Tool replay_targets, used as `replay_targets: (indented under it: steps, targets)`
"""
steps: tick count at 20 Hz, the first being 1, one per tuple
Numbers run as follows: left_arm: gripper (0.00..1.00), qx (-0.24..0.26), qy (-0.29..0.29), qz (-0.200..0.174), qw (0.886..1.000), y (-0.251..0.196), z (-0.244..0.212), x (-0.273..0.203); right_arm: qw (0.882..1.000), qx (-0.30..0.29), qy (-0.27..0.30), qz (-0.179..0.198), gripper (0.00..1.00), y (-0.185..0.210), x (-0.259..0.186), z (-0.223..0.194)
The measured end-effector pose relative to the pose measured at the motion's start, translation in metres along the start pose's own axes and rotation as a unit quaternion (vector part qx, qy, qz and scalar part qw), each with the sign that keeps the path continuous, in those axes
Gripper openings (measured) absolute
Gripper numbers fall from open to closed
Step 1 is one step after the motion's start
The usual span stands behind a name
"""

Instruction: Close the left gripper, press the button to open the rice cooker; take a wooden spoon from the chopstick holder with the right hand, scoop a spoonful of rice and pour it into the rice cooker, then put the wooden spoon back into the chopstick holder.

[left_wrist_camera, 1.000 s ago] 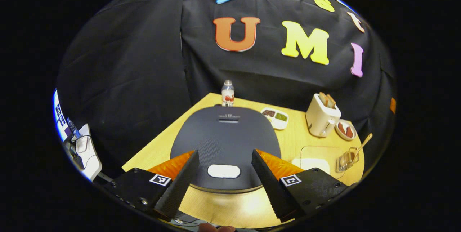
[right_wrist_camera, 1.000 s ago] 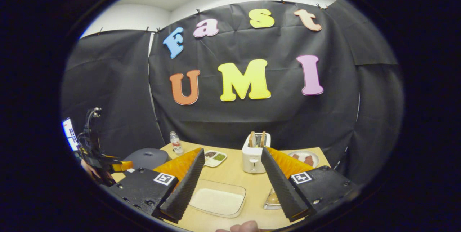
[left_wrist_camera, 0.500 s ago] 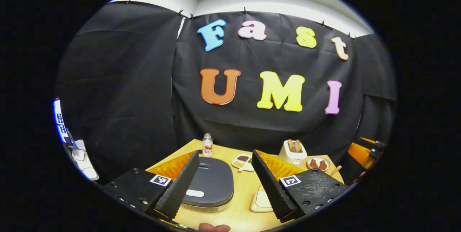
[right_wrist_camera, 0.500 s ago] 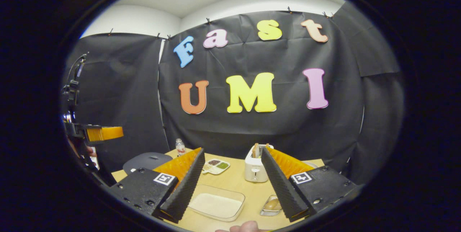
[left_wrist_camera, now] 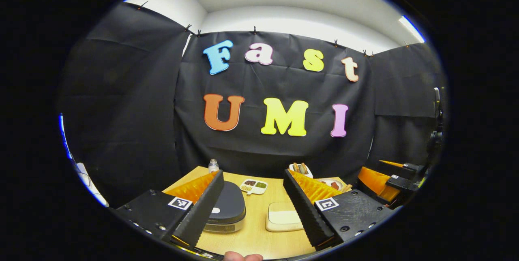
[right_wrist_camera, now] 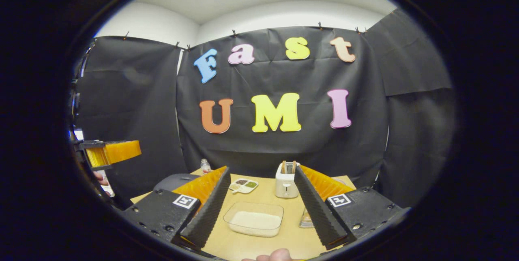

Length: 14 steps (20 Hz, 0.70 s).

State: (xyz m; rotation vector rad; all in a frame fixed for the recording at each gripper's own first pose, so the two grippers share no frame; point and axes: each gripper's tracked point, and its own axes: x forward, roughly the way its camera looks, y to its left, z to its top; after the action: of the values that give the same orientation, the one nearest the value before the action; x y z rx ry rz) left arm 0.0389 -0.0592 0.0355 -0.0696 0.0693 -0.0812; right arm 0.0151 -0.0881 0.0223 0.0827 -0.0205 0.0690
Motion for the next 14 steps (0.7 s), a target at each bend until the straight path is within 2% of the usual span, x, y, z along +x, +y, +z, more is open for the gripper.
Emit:
replay_targets:
  steps: [10,14]
  targets:
    - [0.94,0.039,-0.027,-0.049,0.998,0.004,-0.013,-0.085,0.999,-0.013,-0.007,-0.045,1.00,0.057,-0.097,-0.005]
    - [0.94,0.045,-0.029,-0.045,0.998,0.014,-0.014,-0.102,0.998,-0.012,-0.006,-0.060,0.98,0.064,-0.118,-0.009]
